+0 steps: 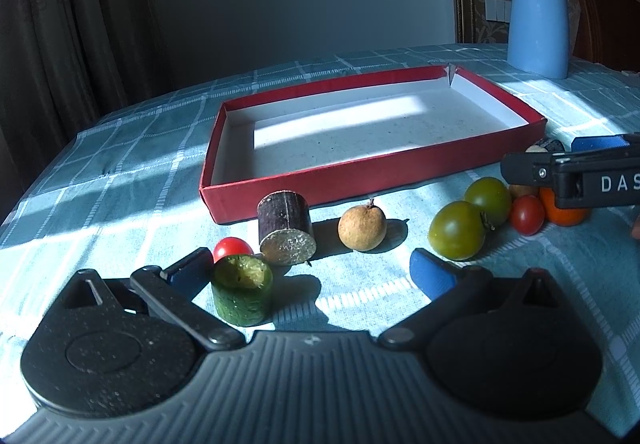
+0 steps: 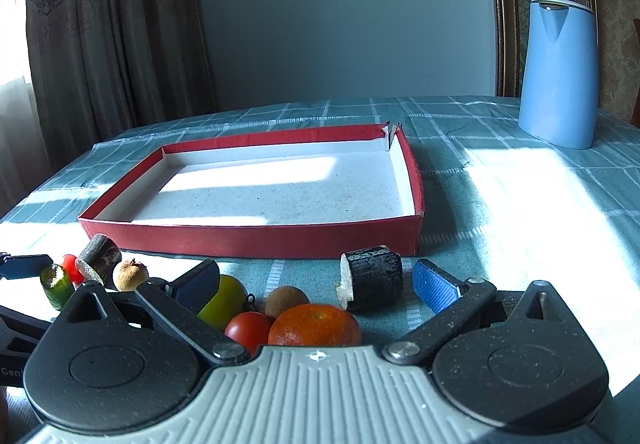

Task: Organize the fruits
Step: 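Move both tools toward the produce lined up before the red tray, then grasp the mandarin orange with the right tool while the left tool grasps the green cucumber slice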

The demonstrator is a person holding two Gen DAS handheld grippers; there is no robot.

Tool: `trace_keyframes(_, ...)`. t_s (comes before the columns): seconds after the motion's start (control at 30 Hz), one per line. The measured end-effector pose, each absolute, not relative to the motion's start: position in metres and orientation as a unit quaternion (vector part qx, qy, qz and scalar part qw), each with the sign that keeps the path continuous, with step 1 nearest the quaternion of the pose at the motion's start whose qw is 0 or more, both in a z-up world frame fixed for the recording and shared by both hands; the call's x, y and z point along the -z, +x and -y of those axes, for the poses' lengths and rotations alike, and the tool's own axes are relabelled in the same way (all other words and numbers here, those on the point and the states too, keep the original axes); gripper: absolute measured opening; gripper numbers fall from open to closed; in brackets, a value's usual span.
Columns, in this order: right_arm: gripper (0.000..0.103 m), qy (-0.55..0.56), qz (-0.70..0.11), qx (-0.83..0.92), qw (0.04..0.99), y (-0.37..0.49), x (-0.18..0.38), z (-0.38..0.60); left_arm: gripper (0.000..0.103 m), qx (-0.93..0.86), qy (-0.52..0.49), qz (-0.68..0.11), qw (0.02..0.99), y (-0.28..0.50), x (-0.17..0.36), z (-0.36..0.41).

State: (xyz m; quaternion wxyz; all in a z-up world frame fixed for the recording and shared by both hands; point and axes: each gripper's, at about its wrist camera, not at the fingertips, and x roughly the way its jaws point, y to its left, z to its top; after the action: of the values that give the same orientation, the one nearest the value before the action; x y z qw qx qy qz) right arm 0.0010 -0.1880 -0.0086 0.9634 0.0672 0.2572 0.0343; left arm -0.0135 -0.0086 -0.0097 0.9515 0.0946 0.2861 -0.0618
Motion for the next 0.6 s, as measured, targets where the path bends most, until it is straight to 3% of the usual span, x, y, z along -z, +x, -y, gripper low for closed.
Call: trace_keyframes(0.6,0.103,0.027,-0.253,-0.049,0.966,-0.061,0.014,0.224,0.103,0.063,0.104,-0.285,0.951,-0.014,0.01,0.011)
